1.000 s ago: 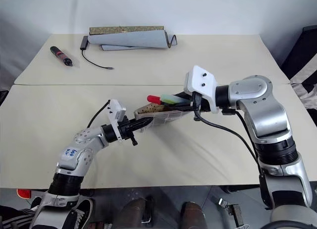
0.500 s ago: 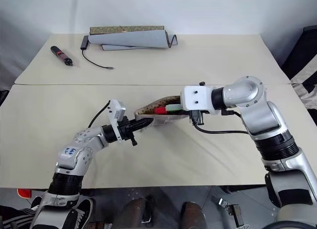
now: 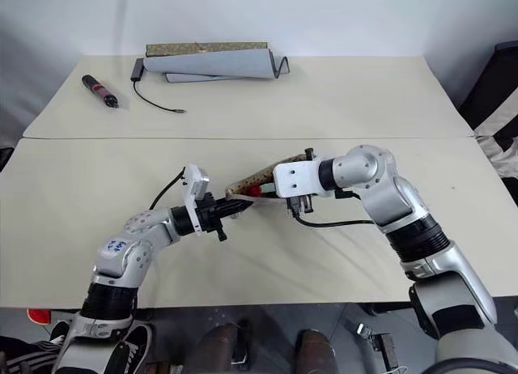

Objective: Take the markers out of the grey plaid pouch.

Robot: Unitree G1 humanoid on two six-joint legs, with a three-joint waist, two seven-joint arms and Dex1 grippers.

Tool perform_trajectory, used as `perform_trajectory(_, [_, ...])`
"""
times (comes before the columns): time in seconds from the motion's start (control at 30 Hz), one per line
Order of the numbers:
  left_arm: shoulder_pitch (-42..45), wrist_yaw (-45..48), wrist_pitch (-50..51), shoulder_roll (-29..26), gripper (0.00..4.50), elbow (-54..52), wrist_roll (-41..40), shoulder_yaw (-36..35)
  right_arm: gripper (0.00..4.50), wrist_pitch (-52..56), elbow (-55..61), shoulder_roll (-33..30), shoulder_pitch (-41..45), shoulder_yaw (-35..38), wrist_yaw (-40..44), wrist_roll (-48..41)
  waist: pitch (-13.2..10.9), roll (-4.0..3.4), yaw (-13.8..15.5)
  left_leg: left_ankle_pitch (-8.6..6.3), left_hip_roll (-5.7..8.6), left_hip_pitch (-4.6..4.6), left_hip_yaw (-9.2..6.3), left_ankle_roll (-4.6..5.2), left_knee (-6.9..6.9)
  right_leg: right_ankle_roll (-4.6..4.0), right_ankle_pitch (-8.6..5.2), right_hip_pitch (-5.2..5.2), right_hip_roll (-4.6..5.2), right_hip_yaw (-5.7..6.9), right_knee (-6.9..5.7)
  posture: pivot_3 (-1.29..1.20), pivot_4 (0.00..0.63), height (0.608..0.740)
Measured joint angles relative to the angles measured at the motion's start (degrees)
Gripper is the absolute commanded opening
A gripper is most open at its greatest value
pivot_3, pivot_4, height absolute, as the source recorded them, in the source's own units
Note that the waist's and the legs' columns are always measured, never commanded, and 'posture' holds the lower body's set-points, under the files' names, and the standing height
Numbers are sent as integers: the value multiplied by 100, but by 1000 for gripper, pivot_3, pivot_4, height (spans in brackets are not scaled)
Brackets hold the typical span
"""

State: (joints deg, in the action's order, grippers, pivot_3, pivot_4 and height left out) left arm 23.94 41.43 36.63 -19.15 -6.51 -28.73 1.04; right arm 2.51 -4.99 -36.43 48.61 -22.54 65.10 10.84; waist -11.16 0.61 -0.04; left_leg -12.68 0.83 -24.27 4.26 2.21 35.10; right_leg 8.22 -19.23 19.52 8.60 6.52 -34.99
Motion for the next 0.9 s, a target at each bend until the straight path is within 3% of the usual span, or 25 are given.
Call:
perform_trajectory(0.3, [-1, 1, 283, 7, 0, -18, -171, -50, 588, 111, -170, 141, -18, -79, -90, 268, 0, 0, -12, 0, -1, 2, 0, -1, 0, 0, 0, 0, -3, -1, -1, 0, 150, 740])
perform_trajectory(0.53, [-2, 19, 288, 25, 0, -76, -195, -35, 2902, 376, -114, 138, -124, -67, 7, 217, 0, 0, -4, 0, 0, 1, 0, -1, 0, 0, 0, 0, -2, -1, 0, 0, 150, 740])
perform_trajectory(0.83, [-69, 29, 289, 24, 0, -171, -199, -24, 2902, 394, 30, 137, -179, -67, 119, 174, 0, 0, -6, -1, 0, 1, 0, -2, 0, 0, 0, 0, -2, -2, 0, 0, 150, 740])
perform_trajectory(0.9, [-83, 29, 289, 24, 0, -172, -199, -26, 2514, 396, 30, 138, -179, -49, 127, 110, 0, 0, -5, -1, 0, 1, 0, -2, 0, 0, 0, 0, -2, -2, 0, 0, 150, 740])
